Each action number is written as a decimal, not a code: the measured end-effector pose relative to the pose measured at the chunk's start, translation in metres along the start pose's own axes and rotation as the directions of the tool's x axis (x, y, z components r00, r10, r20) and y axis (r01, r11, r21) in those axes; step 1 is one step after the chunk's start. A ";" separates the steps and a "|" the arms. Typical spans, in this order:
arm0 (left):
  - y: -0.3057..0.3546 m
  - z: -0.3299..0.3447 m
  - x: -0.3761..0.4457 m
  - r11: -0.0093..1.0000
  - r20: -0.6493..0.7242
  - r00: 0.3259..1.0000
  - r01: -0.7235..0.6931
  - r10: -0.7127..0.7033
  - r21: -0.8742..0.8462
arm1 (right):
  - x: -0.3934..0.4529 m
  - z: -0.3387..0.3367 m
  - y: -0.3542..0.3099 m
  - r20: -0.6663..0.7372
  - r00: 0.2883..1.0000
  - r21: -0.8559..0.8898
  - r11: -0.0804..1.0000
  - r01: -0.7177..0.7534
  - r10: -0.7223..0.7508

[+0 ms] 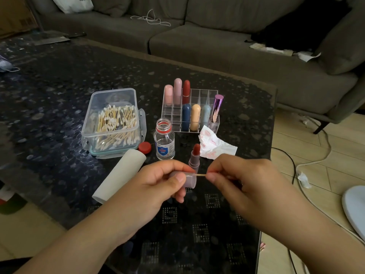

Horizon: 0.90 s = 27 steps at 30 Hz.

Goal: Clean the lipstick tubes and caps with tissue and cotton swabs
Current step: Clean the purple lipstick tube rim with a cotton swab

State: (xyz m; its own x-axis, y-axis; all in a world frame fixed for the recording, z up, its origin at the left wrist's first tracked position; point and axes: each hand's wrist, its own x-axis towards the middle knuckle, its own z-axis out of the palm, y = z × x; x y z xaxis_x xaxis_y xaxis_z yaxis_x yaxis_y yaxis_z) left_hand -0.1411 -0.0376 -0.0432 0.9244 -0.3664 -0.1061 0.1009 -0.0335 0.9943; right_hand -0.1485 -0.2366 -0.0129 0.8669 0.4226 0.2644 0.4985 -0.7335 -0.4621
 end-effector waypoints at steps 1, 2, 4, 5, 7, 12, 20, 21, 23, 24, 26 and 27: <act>0.001 0.000 0.000 1.000 0.000 1.000 -0.002 0.002 -0.002 | 0.000 0.000 0.000 -0.007 1.000 -0.022 1.000 -0.001 0.001; 0.001 0.000 0.000 1.000 -0.009 1.000 -0.005 0.005 -0.008 | 0.000 0.001 0.000 0.003 1.000 -0.039 0.999 0.009 -0.008; 0.001 0.000 0.000 1.000 -0.026 1.000 -0.006 0.006 -0.029 | -0.001 0.001 -0.001 0.038 0.999 -0.020 0.999 0.038 -0.037; 0.001 0.000 0.000 0.999 -0.024 1.000 -0.006 0.005 -0.032 | -0.001 0.002 -0.001 0.040 0.998 0.010 0.999 0.040 -0.041; 0.001 0.001 0.000 1.000 -0.009 1.000 -0.004 0.004 -0.020 | -0.001 0.001 -0.001 -0.012 1.000 0.047 0.999 0.018 -0.018; 0.000 0.001 0.002 1.000 -0.012 1.000 -0.012 0.011 -0.018 | 0.000 0.004 0.000 0.002 0.999 0.036 0.998 0.051 -0.051; -0.001 -0.001 0.004 1.000 -0.018 1.000 -0.004 0.003 -0.024 | 0.001 -0.003 0.004 -0.054 0.998 -0.054 0.998 0.017 -0.020; 0.000 -0.001 0.004 0.999 -0.029 1.000 -0.009 0.008 -0.036 | 0.000 -0.002 0.004 -0.015 1.000 -0.044 0.999 0.022 -0.023; -0.001 -0.001 0.003 0.999 -0.043 0.999 -0.016 0.014 -0.043 | -0.001 -0.003 0.003 0.052 0.998 0.029 0.999 0.044 -0.045; -0.001 -0.001 0.003 0.999 -0.042 0.999 -0.016 0.014 -0.034 | -0.002 -0.003 0.002 0.049 0.997 0.061 0.997 0.050 -0.053; -0.001 -0.001 0.003 1.000 -0.029 0.999 -0.017 0.017 -0.012 | -0.001 -0.004 0.003 -0.022 0.999 0.054 0.998 0.037 -0.036; 0.000 -0.001 0.003 1.000 -0.027 0.999 -0.019 0.019 -0.009 | -0.001 -0.005 0.003 -0.043 0.999 0.025 0.999 0.022 -0.021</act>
State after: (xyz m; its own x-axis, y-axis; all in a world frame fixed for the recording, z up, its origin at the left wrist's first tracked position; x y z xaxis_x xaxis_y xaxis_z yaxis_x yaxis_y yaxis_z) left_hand -0.1375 -0.0380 -0.0439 0.9356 -0.3420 -0.0874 0.0865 -0.0179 0.9961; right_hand -0.1475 -0.2415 -0.0106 0.8557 0.4143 0.3100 0.5169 -0.7108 -0.4769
